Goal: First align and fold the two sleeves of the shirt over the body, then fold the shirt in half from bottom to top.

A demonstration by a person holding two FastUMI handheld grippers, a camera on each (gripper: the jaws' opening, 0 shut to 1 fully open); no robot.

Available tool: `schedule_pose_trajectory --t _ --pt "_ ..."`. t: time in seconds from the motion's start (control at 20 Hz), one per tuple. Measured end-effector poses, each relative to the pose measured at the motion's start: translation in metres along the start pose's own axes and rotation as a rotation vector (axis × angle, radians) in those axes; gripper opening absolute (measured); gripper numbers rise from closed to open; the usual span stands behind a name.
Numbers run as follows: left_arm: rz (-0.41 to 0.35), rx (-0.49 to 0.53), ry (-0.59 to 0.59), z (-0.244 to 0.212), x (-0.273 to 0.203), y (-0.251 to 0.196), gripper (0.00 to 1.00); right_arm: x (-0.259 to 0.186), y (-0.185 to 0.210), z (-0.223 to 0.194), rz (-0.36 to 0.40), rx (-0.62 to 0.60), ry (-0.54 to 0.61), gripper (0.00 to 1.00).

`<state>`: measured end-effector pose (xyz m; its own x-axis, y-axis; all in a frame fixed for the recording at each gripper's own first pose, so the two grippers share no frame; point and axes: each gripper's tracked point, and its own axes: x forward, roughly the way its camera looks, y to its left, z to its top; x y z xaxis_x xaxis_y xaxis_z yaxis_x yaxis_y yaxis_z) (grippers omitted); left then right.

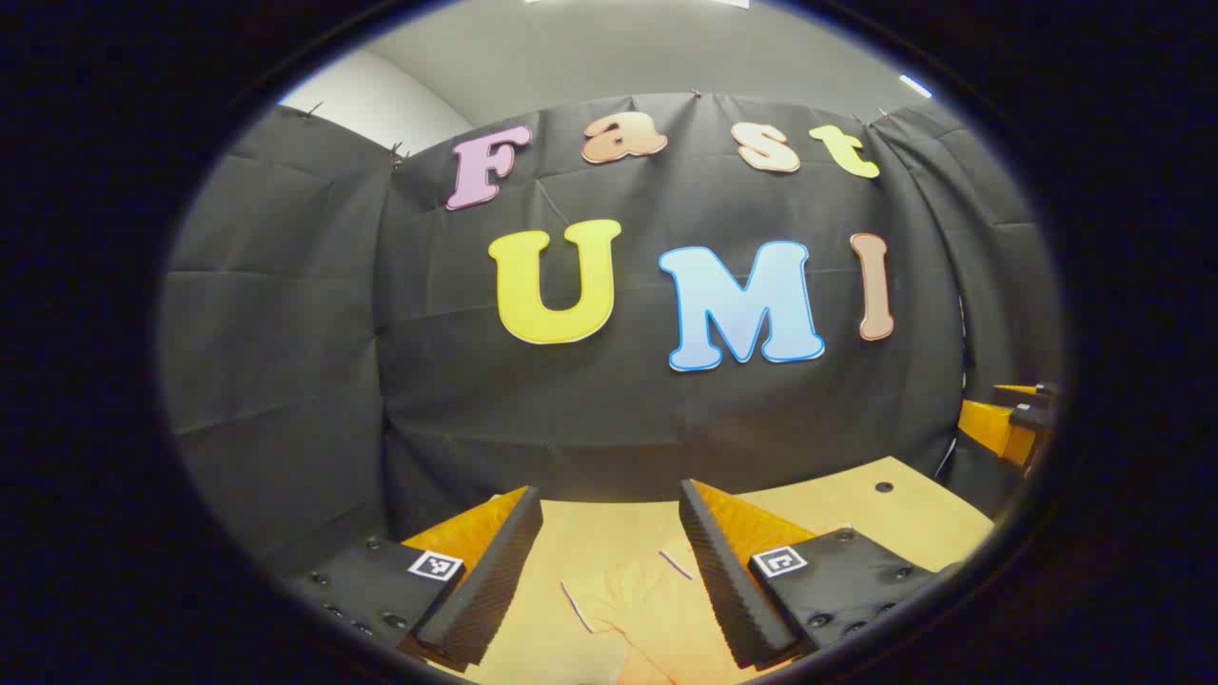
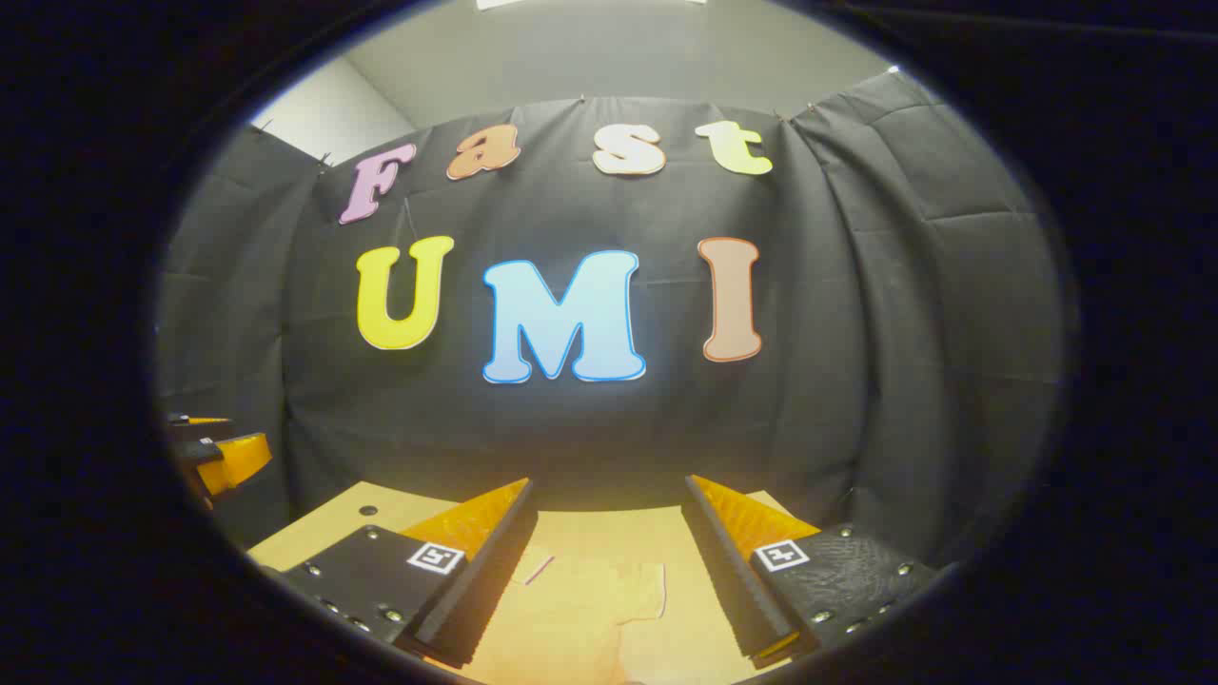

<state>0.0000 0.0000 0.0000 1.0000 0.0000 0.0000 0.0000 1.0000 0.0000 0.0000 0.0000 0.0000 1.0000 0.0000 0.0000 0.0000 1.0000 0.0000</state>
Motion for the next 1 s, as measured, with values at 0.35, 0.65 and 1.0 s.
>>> schedule_pose_trajectory --t 0.35,0.65,1.0 --pt "-0.013 -0.016 0.016 -0.003 0.004 -0.004 0.94 0.008 -0.003 -0.005 -0.008 -0.002 0.03 0.95" --pt "-0.015 -0.008 0.013 -0.001 0.007 -0.004 0.94 0.021 -0.005 -0.014 0.0 -0.008 0.05 0.96" --pt "-0.022 -0.005 0.025 -0.003 0.008 -0.004 0.94 0.051 -0.016 -0.06 0.004 -0.009 0.171 0.95"
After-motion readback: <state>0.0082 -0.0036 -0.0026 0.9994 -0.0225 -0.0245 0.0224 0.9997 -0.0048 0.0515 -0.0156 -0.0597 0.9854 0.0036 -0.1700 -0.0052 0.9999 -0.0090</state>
